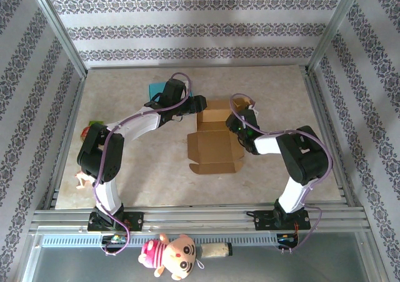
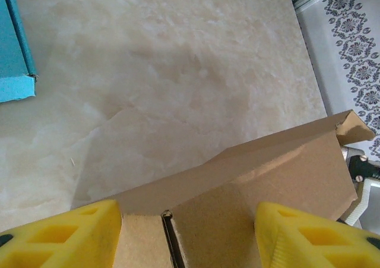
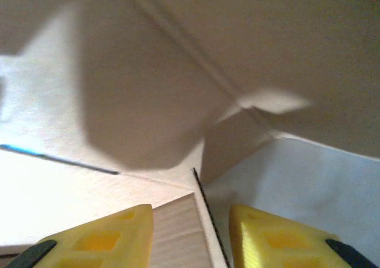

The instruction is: Fold the paper box

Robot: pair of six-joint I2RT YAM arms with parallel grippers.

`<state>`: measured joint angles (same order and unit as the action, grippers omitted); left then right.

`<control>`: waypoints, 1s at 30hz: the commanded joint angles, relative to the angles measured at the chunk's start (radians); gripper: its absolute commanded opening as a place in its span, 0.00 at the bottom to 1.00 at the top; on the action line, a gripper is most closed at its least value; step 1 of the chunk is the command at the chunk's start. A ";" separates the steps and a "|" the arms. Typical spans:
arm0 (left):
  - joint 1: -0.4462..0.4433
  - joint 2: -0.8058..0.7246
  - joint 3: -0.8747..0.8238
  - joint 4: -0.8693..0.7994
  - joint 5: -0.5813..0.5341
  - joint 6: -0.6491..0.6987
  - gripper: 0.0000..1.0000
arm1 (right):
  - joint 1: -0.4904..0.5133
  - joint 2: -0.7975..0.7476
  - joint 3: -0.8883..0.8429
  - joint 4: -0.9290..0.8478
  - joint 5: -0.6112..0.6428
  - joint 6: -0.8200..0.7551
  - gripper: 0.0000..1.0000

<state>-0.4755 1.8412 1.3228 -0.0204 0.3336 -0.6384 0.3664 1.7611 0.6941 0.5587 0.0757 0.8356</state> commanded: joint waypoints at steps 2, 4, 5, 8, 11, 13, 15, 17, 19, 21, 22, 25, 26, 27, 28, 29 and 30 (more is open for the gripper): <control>0.007 0.023 0.033 -0.050 0.013 0.024 0.61 | 0.003 0.021 -0.004 0.114 -0.106 -0.031 0.37; 0.007 0.026 0.036 -0.049 0.015 0.023 0.61 | 0.012 0.029 -0.005 0.116 -0.140 -0.045 0.37; 0.006 0.026 0.035 -0.050 0.015 0.022 0.61 | 0.018 0.035 -0.007 0.113 -0.152 -0.052 0.37; 0.006 0.028 0.035 -0.046 0.015 0.019 0.61 | 0.037 0.071 -0.008 0.116 -0.185 -0.054 0.39; 0.007 0.029 0.035 -0.045 0.014 0.019 0.61 | 0.042 0.095 -0.010 0.135 -0.245 -0.037 0.40; 0.007 0.028 0.033 -0.050 0.010 0.019 0.61 | 0.039 0.071 -0.018 0.134 -0.265 -0.043 0.41; 0.007 0.026 0.033 -0.053 0.006 0.022 0.61 | 0.032 0.010 -0.030 0.110 -0.293 -0.067 0.44; 0.008 0.023 0.033 -0.056 0.005 0.025 0.61 | 0.028 -0.066 -0.036 0.042 -0.314 -0.120 0.50; 0.007 0.023 0.035 -0.059 0.000 0.026 0.61 | 0.028 -0.151 -0.054 -0.030 -0.314 -0.175 0.56; 0.007 0.024 0.035 -0.057 -0.006 0.024 0.61 | 0.030 -0.246 -0.104 -0.062 -0.273 -0.205 0.65; 0.007 0.023 0.035 -0.057 -0.006 0.023 0.61 | 0.030 -0.291 -0.132 -0.068 -0.244 -0.212 0.68; 0.007 0.022 0.036 -0.064 -0.010 0.027 0.61 | 0.039 -0.446 -0.217 -0.086 -0.154 -0.254 0.74; 0.006 0.021 0.036 -0.067 -0.011 0.029 0.61 | 0.040 -0.497 -0.236 -0.103 -0.117 -0.264 0.76; 0.008 0.020 0.037 -0.069 -0.012 0.031 0.61 | 0.040 -0.538 -0.255 -0.117 -0.079 -0.280 0.78; 0.007 0.020 0.037 -0.070 -0.013 0.032 0.61 | 0.038 -0.571 -0.269 -0.127 -0.051 -0.292 0.79; 0.007 0.020 0.037 -0.071 -0.013 0.032 0.61 | 0.033 -0.607 -0.279 -0.144 -0.013 -0.307 0.81; 0.007 0.020 0.037 -0.070 -0.011 0.031 0.61 | 0.024 -0.635 -0.281 -0.170 0.039 -0.318 0.85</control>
<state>-0.4755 1.8507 1.3426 -0.0402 0.3325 -0.6319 0.3965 1.1862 0.4393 0.4629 -0.0383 0.5888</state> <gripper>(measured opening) 0.607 0.830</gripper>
